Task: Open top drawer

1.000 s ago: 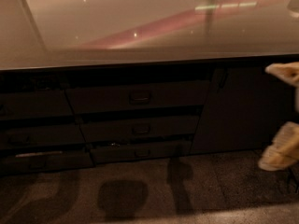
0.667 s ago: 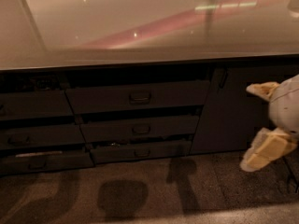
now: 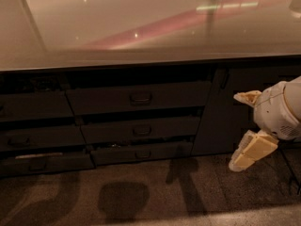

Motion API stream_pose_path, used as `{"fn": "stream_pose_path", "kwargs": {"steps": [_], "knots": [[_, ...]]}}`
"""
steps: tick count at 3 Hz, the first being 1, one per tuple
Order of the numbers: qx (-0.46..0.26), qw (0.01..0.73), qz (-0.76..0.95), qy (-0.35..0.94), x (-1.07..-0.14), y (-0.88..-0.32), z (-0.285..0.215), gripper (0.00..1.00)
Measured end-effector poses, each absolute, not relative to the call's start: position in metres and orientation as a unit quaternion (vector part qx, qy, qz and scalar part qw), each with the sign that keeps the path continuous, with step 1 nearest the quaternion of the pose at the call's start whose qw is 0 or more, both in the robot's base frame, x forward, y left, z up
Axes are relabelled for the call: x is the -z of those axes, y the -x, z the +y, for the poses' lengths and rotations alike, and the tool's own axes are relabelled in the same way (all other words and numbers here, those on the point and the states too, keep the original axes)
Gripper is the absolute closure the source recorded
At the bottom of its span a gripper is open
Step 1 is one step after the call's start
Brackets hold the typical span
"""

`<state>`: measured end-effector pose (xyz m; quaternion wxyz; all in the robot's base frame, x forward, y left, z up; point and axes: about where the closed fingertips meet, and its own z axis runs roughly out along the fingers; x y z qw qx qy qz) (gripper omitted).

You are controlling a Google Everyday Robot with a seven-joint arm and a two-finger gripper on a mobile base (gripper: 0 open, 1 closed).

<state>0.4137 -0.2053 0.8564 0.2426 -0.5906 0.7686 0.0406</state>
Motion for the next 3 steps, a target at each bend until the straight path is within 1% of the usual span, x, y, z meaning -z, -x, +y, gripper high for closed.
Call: {"fn": "stream_pose_path", "kwargs": {"steps": [1,2,3], "knots": [[-0.035,0.246,0.759,0.602,-0.857,-0.414,-0.199,0.00],[-0.012,0.282,0.735,0.617,-0.860,-0.392,-0.180,0.00],[0.013,0.299,0.721,0.625,-0.851,-0.393,-0.187,0.00]]}}
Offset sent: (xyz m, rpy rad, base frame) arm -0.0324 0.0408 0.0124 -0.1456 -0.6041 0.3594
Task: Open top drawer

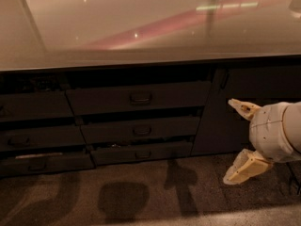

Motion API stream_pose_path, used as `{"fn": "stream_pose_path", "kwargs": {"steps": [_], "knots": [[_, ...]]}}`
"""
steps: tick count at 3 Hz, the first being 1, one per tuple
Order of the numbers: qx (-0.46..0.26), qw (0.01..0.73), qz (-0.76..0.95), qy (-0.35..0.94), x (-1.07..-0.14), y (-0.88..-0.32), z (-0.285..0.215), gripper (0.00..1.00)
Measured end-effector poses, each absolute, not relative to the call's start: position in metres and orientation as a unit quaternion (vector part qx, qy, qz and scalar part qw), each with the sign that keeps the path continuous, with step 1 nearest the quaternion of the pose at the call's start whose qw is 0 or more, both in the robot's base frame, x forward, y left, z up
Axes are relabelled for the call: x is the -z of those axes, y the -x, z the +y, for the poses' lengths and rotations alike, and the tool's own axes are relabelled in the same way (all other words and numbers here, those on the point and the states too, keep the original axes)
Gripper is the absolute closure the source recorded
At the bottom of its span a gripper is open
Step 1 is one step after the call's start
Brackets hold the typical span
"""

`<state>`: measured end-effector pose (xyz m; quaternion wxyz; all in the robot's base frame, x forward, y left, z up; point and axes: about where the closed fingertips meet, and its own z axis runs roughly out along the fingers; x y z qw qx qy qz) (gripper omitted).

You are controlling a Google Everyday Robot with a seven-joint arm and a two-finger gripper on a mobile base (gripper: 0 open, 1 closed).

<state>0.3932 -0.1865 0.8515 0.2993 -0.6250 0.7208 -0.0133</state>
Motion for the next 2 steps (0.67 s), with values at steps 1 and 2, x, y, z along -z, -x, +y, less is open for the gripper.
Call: {"fn": "stream_pose_path", "kwargs": {"steps": [1,2], "knots": [[0.013,0.299,0.721,0.625,-0.851,-0.393,-0.187,0.00],[0.048,0.299,0.724,0.620,-0.843,-0.422,-0.192,0.00]]}}
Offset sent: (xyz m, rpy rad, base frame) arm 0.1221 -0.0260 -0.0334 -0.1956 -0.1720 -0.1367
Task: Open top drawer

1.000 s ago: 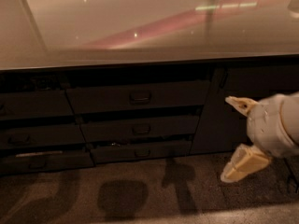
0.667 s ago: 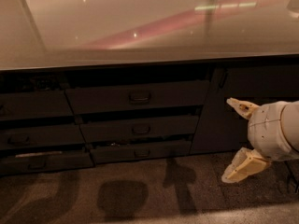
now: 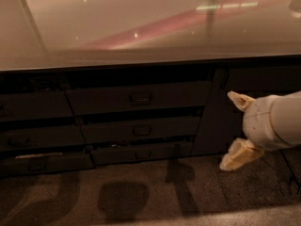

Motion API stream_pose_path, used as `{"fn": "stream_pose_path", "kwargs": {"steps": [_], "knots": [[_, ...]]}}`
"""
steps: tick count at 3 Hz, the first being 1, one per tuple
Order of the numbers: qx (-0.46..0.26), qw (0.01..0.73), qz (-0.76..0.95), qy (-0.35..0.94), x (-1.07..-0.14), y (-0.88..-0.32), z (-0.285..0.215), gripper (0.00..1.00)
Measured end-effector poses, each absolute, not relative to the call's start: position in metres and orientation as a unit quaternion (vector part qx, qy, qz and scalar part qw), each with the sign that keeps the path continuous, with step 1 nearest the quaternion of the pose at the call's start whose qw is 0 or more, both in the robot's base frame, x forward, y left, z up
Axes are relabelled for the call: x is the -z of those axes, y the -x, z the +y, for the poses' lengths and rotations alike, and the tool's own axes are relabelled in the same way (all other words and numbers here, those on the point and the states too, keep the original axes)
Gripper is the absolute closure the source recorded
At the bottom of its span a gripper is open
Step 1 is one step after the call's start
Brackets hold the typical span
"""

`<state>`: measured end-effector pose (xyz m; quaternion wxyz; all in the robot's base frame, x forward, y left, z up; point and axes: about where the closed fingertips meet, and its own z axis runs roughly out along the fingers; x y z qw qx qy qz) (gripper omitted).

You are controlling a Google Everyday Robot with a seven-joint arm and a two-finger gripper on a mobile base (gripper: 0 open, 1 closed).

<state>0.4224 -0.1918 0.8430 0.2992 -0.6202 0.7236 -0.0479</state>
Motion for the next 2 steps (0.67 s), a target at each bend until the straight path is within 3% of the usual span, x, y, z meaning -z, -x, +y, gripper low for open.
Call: {"fn": "stream_pose_path", "kwargs": {"steps": [2], "knots": [[0.154,0.309,0.707,0.618,-0.809,-0.522,-0.203,0.00]]}}
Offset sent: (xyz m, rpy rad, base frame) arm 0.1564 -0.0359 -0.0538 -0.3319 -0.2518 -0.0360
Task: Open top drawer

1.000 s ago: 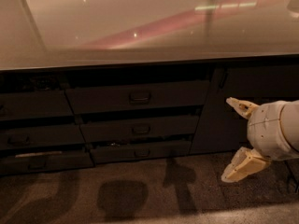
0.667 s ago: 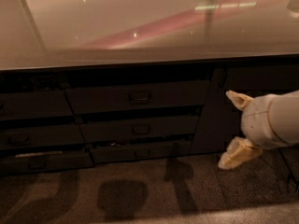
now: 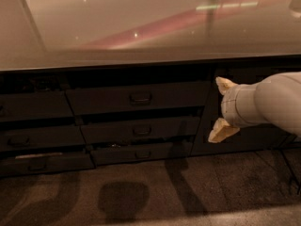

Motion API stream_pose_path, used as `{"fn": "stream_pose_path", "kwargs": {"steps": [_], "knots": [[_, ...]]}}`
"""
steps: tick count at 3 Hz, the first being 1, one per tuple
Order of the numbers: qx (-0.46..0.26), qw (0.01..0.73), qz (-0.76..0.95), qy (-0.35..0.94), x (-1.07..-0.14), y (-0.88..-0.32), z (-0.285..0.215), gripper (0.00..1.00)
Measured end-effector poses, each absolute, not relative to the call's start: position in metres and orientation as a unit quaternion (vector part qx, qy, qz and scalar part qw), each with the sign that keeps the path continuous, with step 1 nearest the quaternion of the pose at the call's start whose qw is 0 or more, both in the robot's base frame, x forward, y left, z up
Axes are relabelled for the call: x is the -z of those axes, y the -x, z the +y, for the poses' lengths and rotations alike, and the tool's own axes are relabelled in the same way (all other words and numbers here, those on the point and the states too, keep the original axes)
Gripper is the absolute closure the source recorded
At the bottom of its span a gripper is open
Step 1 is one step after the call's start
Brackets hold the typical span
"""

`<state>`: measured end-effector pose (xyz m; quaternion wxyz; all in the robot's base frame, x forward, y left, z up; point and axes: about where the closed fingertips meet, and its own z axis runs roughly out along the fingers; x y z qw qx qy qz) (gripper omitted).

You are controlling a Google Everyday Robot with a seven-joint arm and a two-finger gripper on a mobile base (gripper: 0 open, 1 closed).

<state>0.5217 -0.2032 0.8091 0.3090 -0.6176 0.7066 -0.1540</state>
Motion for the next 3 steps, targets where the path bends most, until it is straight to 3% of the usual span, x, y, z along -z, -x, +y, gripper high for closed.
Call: {"fn": "stream_pose_path", "kwargs": {"steps": [1,3], "knots": [[0.180,0.299,0.696,0.628,-0.8121,-0.5263,-0.2106,0.00],[0.159,0.308,0.696,0.629,-0.8112,-0.5293,-0.2098,0.00]]}}
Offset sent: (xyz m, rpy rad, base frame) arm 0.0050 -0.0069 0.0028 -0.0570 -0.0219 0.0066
